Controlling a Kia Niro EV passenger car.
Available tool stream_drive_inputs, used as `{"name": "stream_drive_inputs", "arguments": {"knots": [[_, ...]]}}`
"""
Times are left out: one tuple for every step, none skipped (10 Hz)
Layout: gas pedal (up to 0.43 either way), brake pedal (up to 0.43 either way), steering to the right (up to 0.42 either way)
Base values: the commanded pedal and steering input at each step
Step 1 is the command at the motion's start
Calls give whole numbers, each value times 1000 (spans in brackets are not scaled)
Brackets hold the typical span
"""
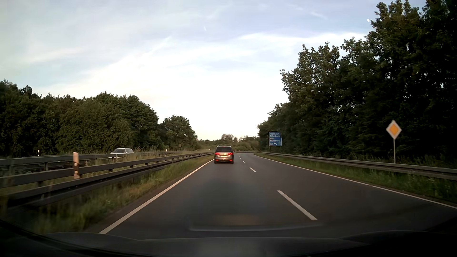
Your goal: Follow the waypoints while adhering to traffic rules and regulations
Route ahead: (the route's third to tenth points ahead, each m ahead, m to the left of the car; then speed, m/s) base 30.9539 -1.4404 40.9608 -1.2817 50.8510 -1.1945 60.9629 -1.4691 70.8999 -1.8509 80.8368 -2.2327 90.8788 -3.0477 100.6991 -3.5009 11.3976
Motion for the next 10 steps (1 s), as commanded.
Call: {"name": "stream_drive_inputs", "arguments": {"knots": [[398, 0, 5], [421, 0, 5], [421, 0, 5], [421, 0, 5], [421, 0, 5], [421, 0, 3], [421, 0, -1], [421, 0, -3], [421, 0, -1], [421, 0, -1]]}}
